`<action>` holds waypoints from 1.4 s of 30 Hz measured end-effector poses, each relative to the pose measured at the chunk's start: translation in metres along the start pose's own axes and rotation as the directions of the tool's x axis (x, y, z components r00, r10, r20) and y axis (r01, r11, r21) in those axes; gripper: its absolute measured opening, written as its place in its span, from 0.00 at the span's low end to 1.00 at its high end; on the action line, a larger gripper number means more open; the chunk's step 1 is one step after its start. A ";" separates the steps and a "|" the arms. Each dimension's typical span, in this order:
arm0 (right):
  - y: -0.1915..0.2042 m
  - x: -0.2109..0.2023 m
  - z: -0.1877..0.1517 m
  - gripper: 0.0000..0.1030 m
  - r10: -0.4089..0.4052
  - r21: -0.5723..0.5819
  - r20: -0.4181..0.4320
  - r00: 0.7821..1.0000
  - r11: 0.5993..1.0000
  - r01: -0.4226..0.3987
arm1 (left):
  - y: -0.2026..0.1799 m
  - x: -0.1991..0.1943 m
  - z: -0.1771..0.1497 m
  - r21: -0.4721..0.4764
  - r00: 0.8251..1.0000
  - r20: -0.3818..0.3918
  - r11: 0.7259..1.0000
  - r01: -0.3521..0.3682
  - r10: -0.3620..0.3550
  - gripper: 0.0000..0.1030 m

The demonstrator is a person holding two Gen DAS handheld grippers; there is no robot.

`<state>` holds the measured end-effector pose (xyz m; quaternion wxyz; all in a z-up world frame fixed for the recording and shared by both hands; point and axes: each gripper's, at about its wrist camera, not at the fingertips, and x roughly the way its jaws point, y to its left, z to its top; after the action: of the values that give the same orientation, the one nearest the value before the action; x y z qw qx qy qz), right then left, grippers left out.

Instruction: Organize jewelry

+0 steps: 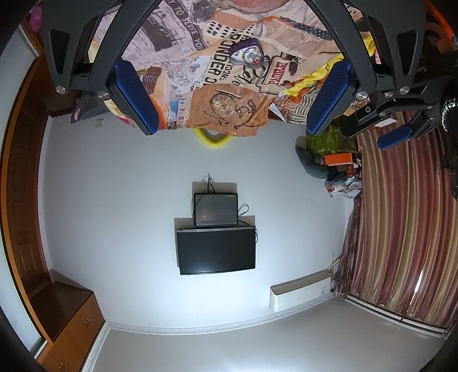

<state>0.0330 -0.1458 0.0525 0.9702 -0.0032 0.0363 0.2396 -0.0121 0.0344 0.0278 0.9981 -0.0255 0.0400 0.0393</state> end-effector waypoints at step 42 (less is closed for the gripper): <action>-0.002 0.003 -0.001 0.99 0.007 0.011 -0.040 0.999 1.000 -0.006 | 0.003 0.013 -0.007 -0.007 0.999 -0.041 1.000 0.013 -0.013 0.97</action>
<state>0.0368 -0.1460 0.0509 0.9685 -0.0024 0.0569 0.2424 0.0005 0.0385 0.0198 0.9972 -0.0298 0.0599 0.0326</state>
